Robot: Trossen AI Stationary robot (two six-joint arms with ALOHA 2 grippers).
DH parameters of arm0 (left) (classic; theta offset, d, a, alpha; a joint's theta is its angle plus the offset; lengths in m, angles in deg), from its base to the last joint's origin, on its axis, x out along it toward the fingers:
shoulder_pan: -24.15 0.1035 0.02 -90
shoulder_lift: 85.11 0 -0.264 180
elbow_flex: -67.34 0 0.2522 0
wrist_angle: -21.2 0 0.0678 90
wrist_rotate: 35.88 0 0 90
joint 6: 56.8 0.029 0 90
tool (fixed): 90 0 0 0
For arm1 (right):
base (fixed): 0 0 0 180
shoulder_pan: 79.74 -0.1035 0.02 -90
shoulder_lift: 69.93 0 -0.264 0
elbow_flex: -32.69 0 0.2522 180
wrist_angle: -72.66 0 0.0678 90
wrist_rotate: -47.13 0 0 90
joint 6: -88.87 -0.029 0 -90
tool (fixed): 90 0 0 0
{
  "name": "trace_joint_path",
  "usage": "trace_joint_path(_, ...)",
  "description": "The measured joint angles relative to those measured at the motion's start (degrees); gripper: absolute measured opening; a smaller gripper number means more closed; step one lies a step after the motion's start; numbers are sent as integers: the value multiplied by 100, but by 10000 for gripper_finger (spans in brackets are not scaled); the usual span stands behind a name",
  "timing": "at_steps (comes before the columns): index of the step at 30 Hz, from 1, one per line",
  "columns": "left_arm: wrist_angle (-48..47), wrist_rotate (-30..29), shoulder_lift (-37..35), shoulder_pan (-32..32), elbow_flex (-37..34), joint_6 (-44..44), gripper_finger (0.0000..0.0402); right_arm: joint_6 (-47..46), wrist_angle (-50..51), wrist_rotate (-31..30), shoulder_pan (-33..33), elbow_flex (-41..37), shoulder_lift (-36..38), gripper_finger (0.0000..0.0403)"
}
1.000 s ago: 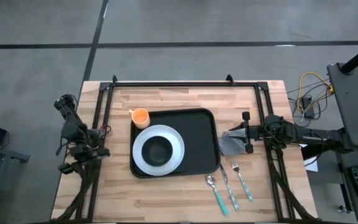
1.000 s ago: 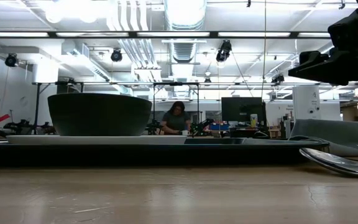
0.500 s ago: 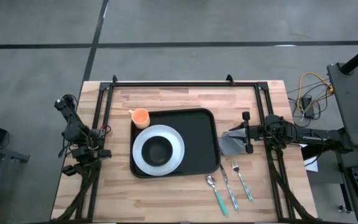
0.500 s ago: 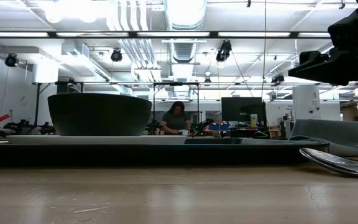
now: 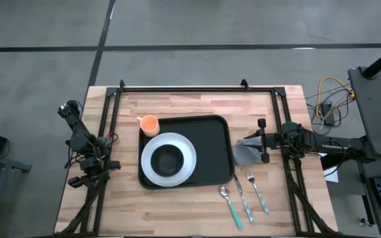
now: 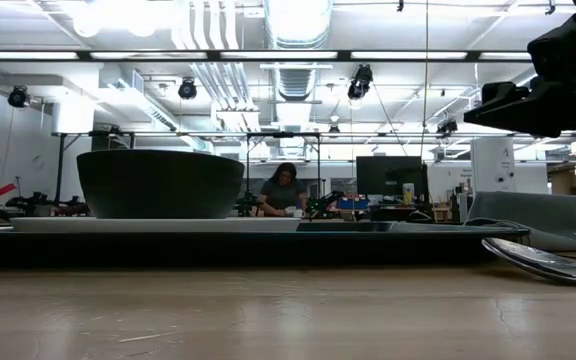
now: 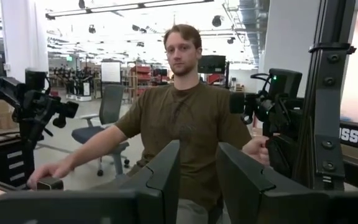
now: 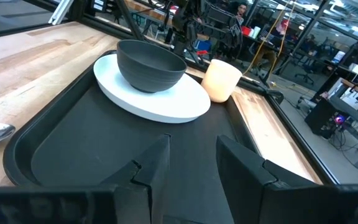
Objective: Set up tray
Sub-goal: Put the gray table napkin on the black tray to the right of the white plate
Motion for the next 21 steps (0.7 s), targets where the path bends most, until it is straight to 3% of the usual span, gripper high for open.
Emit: trace_joint_path(21, -782, -10, -21, 0, 19, -753, 85, -5, 0, -2, 2, 0, 0, 118)
